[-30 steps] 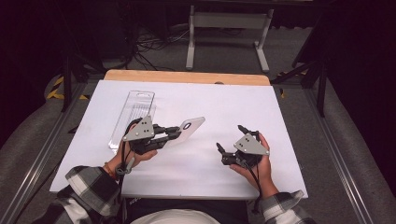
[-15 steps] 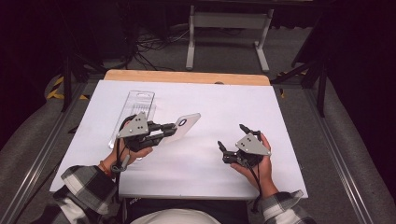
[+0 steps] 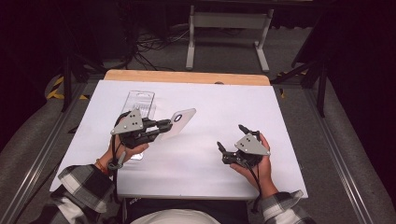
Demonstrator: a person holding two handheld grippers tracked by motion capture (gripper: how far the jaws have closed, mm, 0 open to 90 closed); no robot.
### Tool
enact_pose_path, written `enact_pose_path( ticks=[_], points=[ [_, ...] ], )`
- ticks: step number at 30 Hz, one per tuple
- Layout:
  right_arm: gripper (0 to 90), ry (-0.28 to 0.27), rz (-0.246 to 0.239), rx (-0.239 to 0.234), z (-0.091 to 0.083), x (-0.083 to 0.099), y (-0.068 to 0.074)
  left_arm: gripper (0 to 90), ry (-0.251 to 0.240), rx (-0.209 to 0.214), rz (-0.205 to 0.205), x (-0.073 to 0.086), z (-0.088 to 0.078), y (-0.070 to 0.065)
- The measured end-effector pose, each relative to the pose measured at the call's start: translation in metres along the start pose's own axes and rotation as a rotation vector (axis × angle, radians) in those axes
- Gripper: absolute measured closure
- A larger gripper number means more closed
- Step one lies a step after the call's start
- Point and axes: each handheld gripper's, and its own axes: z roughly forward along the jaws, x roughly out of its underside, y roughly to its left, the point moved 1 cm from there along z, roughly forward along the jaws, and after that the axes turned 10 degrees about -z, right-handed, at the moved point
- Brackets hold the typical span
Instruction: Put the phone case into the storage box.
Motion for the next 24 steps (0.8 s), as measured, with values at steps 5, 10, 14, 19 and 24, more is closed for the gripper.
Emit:
enact_pose_path(
  ticks=[5, 10, 14, 19, 24],
  points=[
    [8.3, 0.004, -0.005, -0.003, 0.0, 0.0, 0.0, 81.1, -0.004, -0.003, -0.003, -0.001, -0.003, 0.001],
    [8.2, 0.011, -0.011, -0.002, 0.001, 0.001, 0.001, 81.1, -0.01, -0.008, -0.002, -0.002, -0.006, 0.005],
    [8.3, 0.01, -0.012, -0.002, 0.001, 0.001, 0.001, 81.1, -0.017, -0.013, -0.012, -0.002, -0.008, 0.007],
    [8.3, 0.011, -0.017, -0.003, 0.001, 0.0, 0.001, 81.1, -0.031, -0.017, -0.008, -0.003, -0.011, 0.008],
    [8.3, 0.01, -0.015, -0.003, 0.001, 0.0, 0.001, 81.1, -0.035, -0.02, -0.011, -0.005, -0.013, 0.007]
  ],
)
